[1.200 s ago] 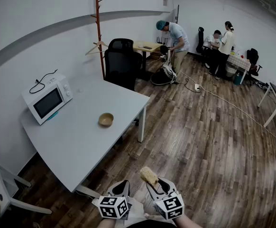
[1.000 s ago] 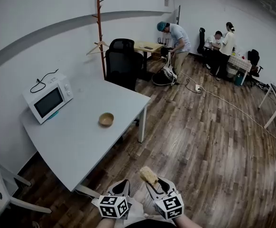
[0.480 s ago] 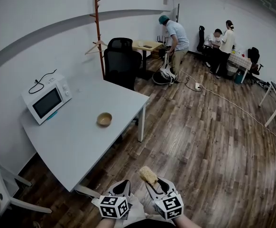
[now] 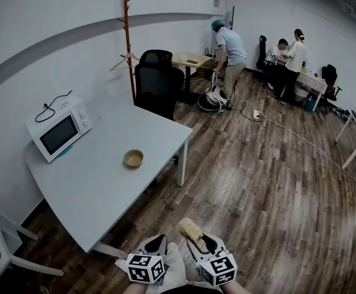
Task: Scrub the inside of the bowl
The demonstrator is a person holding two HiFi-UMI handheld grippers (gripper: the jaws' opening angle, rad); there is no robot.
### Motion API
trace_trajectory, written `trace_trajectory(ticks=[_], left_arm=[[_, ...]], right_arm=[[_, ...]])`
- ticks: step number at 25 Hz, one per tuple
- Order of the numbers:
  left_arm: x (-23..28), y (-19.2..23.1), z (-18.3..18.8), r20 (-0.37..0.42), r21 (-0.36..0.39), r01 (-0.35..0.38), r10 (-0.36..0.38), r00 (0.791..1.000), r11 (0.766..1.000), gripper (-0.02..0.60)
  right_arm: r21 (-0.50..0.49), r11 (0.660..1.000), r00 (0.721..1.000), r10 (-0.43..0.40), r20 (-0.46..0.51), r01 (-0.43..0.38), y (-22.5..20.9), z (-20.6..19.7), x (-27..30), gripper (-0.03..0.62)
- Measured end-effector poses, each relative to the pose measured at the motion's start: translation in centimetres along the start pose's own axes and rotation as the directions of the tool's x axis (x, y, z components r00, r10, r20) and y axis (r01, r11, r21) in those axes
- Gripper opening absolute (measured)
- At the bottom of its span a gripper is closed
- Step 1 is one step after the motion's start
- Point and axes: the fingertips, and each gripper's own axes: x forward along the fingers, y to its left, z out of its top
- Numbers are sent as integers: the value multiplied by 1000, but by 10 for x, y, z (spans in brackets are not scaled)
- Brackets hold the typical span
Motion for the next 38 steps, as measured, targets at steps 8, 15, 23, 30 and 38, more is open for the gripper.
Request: trace_trajectory(ticks=[8,15,23,30,38], left_arm=[[47,20,26,3,-14,-2,2,1000,1000,20],[91,51,69,31,-22,-16,17,999,1000,20],[126,90,112,41,-37,-46,48,998,998,20],[149,130,138,46,-51,-87,89,995,995,20],[165,172,157,55,-67,-124,127,990,990,20]], right_arm=[[-2,1000,1000,11,-10,-11,-31,15,46,172],[-15,1000,1000,18,-13,-19,-61,41,100,172],[-32,998,998,59,-16,-60,-76,75,162,172],[-40,994,994,103,-33,-105,-81,90,214,172],[-52,988,988,145,-49,-147,-81,99,265,172]])
